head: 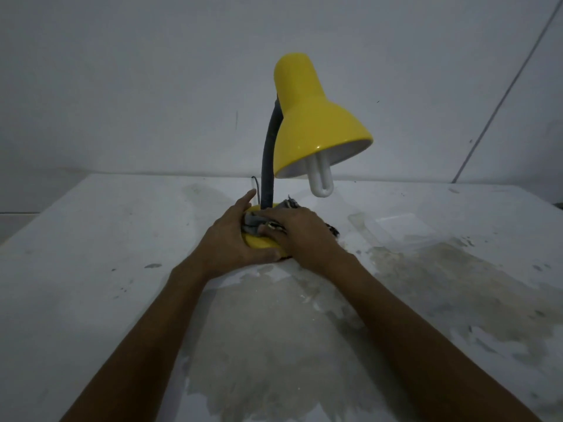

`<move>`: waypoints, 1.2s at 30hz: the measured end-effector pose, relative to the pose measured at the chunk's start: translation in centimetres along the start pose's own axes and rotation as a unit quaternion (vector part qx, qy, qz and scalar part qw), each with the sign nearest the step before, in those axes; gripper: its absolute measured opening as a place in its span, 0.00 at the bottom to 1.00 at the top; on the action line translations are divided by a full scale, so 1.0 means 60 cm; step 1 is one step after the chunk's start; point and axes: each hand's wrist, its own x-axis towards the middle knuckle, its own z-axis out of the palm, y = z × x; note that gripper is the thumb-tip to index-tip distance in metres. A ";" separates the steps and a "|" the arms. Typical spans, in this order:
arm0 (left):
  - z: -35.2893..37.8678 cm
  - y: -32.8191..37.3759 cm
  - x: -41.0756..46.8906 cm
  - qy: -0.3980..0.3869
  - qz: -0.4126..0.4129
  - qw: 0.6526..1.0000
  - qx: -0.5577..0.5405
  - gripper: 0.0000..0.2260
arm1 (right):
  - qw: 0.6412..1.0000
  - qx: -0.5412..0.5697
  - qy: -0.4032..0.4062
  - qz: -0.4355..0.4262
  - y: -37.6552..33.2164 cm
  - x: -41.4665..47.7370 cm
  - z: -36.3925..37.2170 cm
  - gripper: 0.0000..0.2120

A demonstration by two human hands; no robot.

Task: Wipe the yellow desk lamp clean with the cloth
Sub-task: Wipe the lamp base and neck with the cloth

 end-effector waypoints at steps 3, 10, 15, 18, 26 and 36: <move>-0.003 0.003 -0.001 -0.010 -0.011 0.999 0.033 0.56 | 0.999 -0.020 0.014 0.048 0.039 -0.010 -0.018 0.15; -0.015 0.006 0.009 -0.011 -0.029 0.989 -0.146 0.43 | 0.997 0.017 0.052 0.048 0.025 -0.026 -0.011 0.11; -0.016 0.002 0.007 -0.003 -0.025 0.983 -0.184 0.35 | 0.997 0.040 0.057 -0.035 -0.026 -0.028 -0.010 0.09; -0.011 0.007 0.000 0.012 -0.012 0.990 -0.137 0.37 | 0.995 0.058 0.085 -0.004 -0.020 -0.032 -0.025 0.10; -0.030 0.009 0.001 0.024 -0.017 0.991 -0.131 0.35 | 0.995 0.079 0.053 -0.019 -0.051 -0.014 -0.043 0.13; -0.190 0.105 -0.022 -0.056 -0.107 0.983 -0.136 0.23 | 0.891 0.370 0.024 0.264 -0.094 0.012 -0.013 0.33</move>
